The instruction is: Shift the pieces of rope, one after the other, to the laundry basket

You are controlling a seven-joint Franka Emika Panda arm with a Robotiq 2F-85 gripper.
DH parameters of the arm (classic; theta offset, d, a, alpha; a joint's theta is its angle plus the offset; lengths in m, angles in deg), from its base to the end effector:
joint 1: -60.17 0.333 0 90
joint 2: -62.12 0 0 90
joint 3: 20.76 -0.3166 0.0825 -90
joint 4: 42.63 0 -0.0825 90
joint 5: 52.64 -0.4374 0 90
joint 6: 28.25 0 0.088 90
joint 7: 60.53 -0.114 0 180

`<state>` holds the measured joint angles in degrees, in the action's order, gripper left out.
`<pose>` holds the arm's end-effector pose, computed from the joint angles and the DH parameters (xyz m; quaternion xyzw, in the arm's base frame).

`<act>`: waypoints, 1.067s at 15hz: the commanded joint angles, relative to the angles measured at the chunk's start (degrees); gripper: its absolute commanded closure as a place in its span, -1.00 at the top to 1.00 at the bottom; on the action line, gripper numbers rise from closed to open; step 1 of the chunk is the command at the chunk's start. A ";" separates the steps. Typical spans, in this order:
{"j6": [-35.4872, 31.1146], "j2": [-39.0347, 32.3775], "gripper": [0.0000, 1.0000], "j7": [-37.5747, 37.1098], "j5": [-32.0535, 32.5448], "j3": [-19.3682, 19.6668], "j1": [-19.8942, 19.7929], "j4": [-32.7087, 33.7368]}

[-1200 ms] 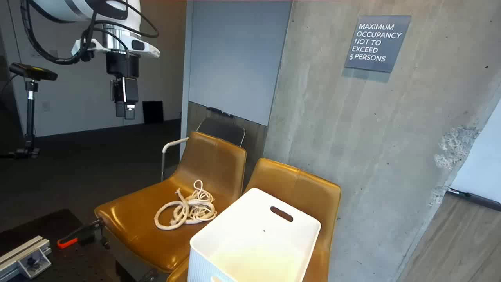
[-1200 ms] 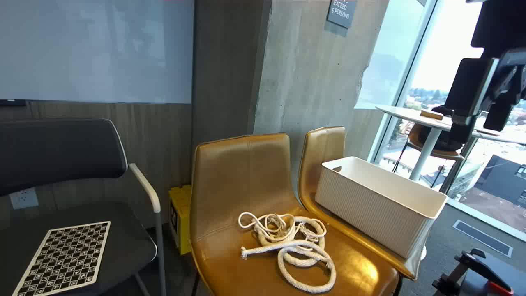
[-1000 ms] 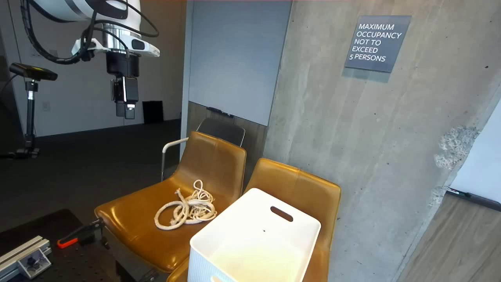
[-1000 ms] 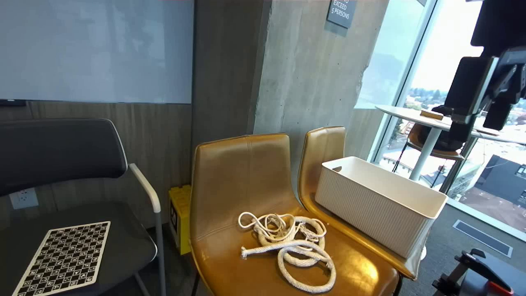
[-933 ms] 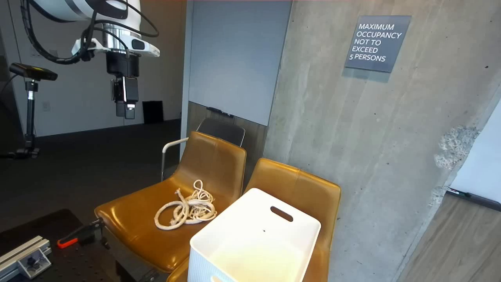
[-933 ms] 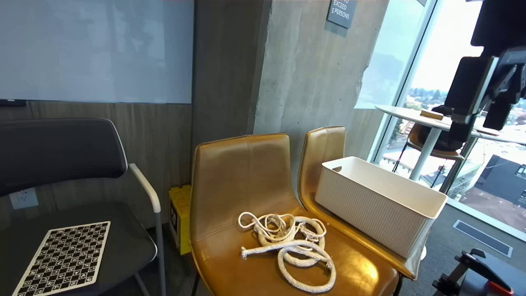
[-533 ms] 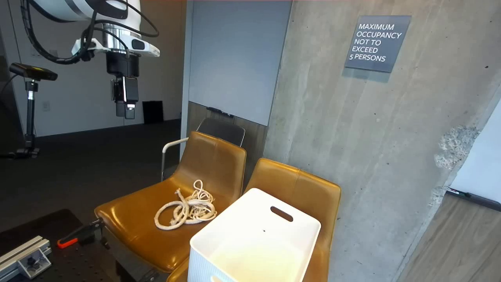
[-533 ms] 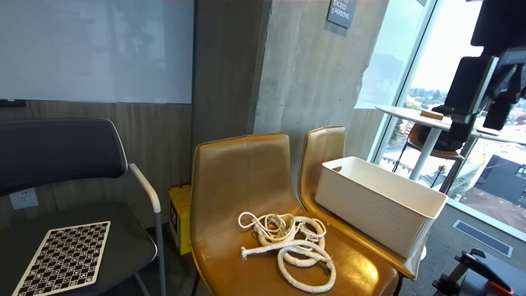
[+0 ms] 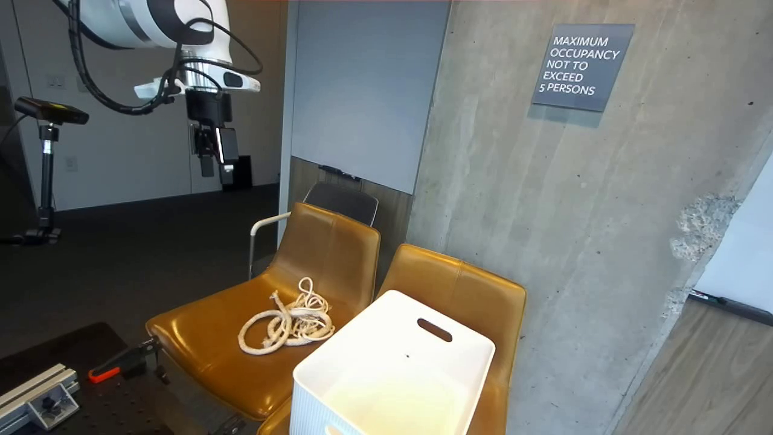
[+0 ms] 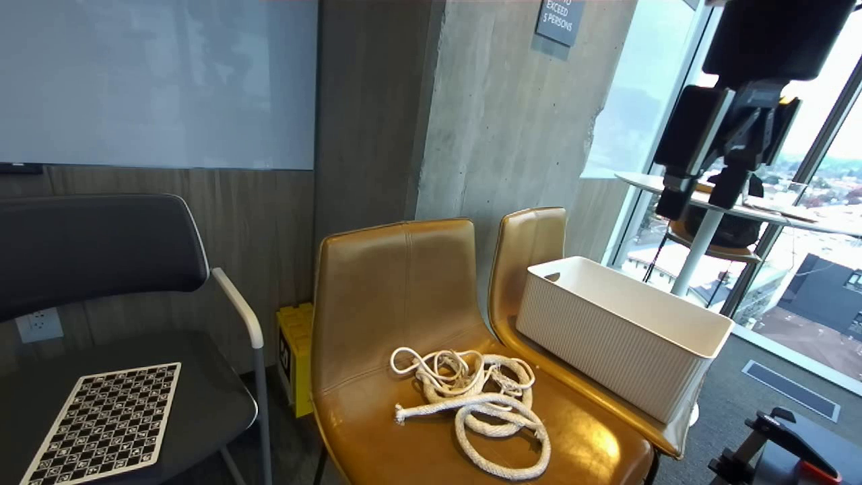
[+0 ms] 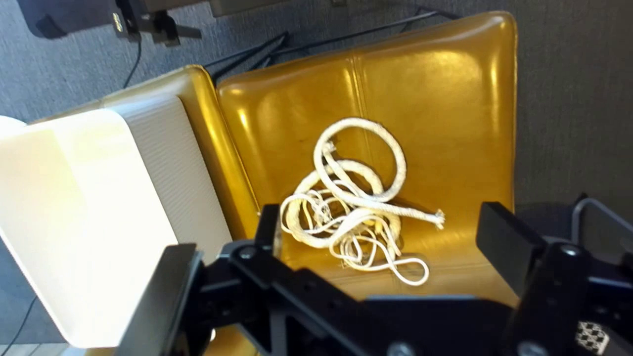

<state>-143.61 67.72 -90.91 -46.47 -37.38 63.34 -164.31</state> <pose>0.5357 0.1871 0.4210 0.9956 -0.0695 0.0186 0.0602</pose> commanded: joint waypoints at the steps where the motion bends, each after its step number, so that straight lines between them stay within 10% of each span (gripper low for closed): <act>1: -6.56 -7.67 1.00 1.10 2.15 2.33 2.03 6.28; 16: -16.20 -47.81 1.00 1.61 8.47 17.38 10.18 36.51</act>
<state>-160.27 26.82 -90.04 -37.19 -23.02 71.93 -135.09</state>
